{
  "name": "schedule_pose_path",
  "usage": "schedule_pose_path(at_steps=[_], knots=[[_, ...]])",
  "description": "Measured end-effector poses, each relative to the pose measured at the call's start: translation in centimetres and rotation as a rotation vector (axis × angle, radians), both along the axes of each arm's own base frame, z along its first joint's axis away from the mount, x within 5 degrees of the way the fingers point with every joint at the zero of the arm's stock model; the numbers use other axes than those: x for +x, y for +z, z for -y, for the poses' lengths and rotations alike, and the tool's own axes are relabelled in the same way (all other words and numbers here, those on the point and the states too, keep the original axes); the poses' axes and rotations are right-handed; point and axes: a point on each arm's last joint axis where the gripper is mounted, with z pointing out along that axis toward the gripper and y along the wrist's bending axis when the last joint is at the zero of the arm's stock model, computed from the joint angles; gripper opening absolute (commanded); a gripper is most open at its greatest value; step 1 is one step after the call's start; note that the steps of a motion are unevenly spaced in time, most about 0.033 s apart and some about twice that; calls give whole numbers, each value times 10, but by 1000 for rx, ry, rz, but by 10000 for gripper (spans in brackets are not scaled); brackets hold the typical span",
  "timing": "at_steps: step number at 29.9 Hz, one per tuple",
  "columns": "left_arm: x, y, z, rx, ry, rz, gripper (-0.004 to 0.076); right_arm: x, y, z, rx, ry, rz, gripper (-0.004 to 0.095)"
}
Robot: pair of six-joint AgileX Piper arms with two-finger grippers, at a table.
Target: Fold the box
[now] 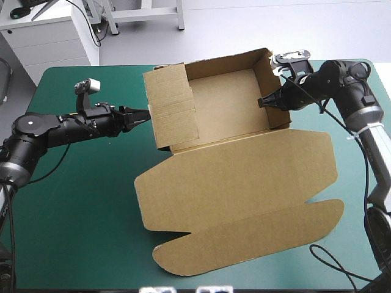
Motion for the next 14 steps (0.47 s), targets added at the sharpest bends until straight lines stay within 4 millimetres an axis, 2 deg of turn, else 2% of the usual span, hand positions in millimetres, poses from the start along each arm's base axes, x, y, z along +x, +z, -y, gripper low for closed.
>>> schedule_pose_path(at_steps=[5,14], knots=[[0,7,3,-94,-6,-3,406,1,-1,4,-42,-21,1,-15],[-1,6,3,-83,-10,-4,404,1,-1,4,-44,-24,0,-15]])
